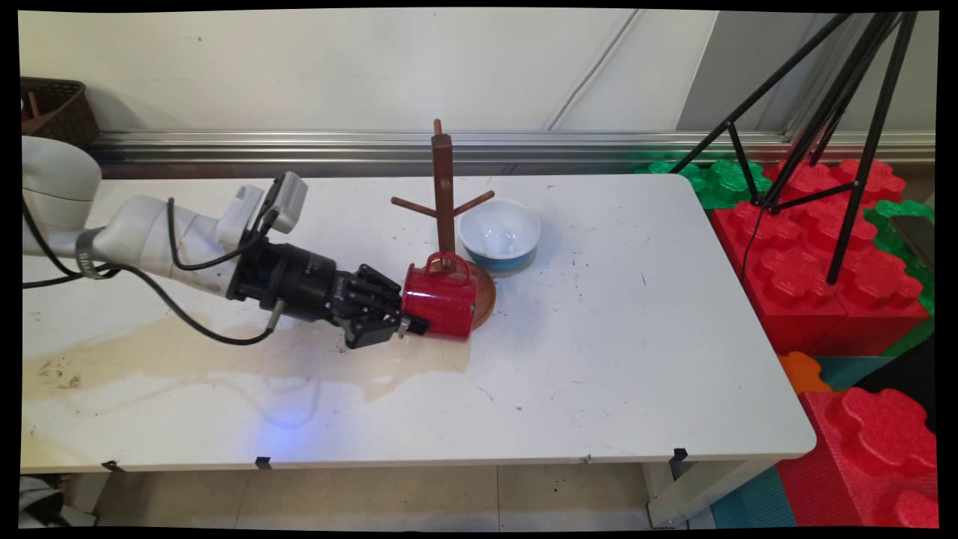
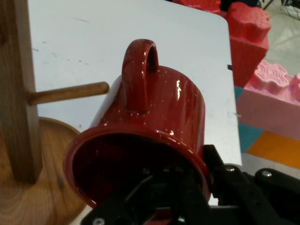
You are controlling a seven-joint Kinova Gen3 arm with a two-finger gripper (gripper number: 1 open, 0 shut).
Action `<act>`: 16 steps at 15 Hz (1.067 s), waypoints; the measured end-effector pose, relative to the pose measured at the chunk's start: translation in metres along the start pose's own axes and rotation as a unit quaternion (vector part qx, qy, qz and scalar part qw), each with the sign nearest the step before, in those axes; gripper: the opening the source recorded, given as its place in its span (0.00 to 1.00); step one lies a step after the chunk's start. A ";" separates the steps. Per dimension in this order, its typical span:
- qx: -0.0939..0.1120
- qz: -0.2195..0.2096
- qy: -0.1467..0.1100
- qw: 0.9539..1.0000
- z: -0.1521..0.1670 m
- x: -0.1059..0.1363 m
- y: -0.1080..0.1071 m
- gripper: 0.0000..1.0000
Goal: Place the picked object on the table
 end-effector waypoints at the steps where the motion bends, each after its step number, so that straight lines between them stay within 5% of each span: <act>1: -0.002 0.002 -0.004 1.000 -0.004 0.000 0.001 0.00; 16: -0.016 0.037 -0.060 0.997 -0.059 -0.006 0.010 0.00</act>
